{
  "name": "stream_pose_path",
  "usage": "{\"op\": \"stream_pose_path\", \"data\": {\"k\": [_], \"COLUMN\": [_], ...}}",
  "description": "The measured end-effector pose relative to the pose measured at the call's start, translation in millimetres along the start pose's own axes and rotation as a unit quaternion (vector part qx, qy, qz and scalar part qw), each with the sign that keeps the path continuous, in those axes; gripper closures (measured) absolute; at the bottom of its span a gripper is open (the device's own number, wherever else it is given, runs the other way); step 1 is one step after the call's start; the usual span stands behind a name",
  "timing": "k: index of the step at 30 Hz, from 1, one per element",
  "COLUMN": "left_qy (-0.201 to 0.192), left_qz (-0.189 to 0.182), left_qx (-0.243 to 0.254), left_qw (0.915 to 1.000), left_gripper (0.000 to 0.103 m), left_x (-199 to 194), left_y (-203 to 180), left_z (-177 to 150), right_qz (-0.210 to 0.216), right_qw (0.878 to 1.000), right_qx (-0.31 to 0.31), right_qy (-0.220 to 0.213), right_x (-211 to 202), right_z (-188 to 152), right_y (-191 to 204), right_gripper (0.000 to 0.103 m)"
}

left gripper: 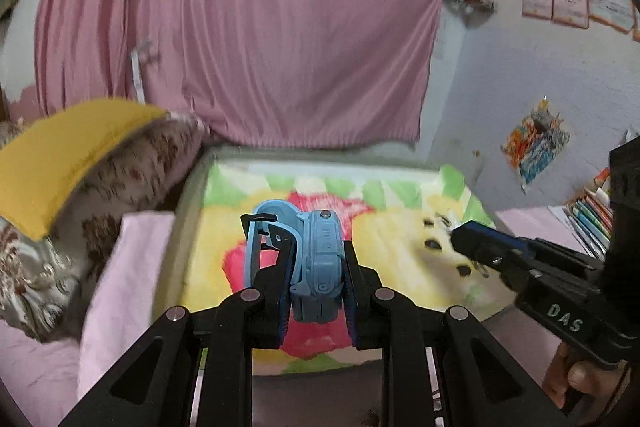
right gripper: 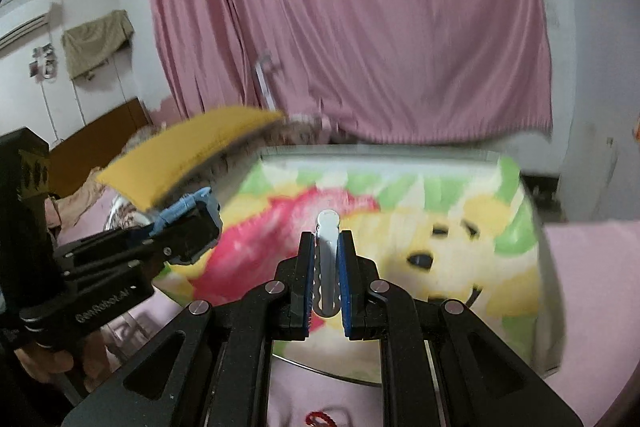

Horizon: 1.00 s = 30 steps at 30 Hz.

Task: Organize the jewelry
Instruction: 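Carry the blue watch with the left tool while the right tool carries the white clip to the tray, then open both tools to drop the watch and white clip into the tray, then withdraw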

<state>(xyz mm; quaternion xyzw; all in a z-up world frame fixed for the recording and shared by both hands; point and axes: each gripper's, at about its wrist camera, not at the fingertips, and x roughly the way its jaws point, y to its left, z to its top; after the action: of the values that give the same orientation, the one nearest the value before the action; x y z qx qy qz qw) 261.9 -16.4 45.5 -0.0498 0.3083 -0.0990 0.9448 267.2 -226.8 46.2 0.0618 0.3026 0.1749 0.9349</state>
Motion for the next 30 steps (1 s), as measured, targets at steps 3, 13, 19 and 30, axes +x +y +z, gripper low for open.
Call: {"op": "stream_pose_path", "data": {"k": [3, 13, 19, 30], "left_qy": [0.044, 0.146, 0.144, -0.005], "left_qz": [0.000, -0.003, -0.005, -0.003], "left_qx": [0.000, -0.002, -0.015, -0.024], "left_qw": [0.9990, 0.9893, 0.9895, 0.9997], "left_gripper": [0.083, 0.074, 0.057, 0.020], "left_x": [14, 42, 38, -33], "left_y": [1, 1, 6, 6], "left_z": [-2, -7, -6, -11], "right_qz": [0.006, 0.015, 0.012, -0.031], "right_qw": [0.999, 0.992, 0.993, 0.999], "right_qx": [0.018, 0.037, 0.034, 0.015], "right_qy": [0.041, 0.121, 0.113, -0.002], "right_x": [16, 52, 49, -30], "right_z": [-7, -26, -25, -25], "right_y": [-12, -21, -16, -12], "right_gripper": [0.093, 0.092, 0.086, 0.042]}}
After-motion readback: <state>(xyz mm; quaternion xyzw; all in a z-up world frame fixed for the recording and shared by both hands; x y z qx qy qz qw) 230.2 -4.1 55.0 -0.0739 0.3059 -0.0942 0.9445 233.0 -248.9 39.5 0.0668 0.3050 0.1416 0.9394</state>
